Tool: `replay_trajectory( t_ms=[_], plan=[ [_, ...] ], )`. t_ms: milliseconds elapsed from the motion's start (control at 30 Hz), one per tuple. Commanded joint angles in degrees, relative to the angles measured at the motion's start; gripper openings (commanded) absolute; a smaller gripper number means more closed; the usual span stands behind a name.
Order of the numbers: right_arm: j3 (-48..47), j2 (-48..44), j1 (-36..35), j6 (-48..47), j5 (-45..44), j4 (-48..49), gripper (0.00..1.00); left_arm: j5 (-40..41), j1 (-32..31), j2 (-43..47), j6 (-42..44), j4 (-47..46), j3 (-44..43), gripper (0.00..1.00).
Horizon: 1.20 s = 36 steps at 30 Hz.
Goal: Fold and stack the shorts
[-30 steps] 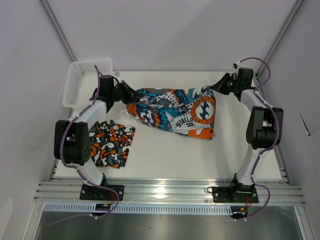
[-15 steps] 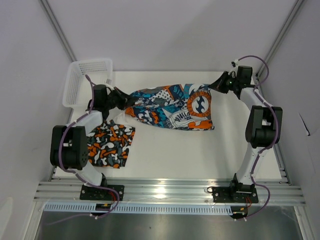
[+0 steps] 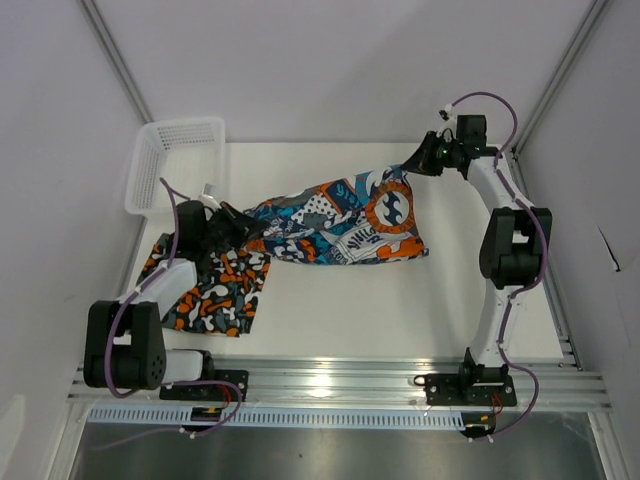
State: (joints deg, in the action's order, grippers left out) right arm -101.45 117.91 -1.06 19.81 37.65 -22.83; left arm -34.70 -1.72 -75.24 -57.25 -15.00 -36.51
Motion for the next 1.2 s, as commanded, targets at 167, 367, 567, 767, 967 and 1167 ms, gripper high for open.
replay_trajectory(
  t_ms=[167, 367, 567, 767, 967, 1167],
  plan=[
    [-12.01, 12.33, 2.1, 1.63, -1.26, -0.39, 0.54, 2.97, 3.19, -1.48, 4.25, 0.85, -2.59, 0.0],
    [-2.28, 9.54, 4.49, 4.53, 1.11, 12.97, 0.62, 4.55, 4.26, -4.21, 5.48, 1.82, -6.2, 0.0],
    [2.92, 10.85, 5.28, 7.86, 4.8, 23.17, 0.59, 5.17, 4.97, -8.6, 5.49, 1.82, -9.98, 0.0],
    [13.11, 9.27, 6.16, 10.51, 12.08, 39.42, 0.47, 4.38, 6.11, -14.39, 4.7, 3.31, -14.54, 0.0],
    [7.15, 11.73, 3.09, 1.55, 12.88, 31.88, 0.54, 4.03, 6.72, -18.0, 5.13, 4.54, -17.19, 0.0],
    [3.91, 13.74, 1.68, -0.65, 11.48, 30.14, 0.59, 3.67, 6.73, -21.43, 6.63, 6.21, -20.09, 0.0]
  ],
)
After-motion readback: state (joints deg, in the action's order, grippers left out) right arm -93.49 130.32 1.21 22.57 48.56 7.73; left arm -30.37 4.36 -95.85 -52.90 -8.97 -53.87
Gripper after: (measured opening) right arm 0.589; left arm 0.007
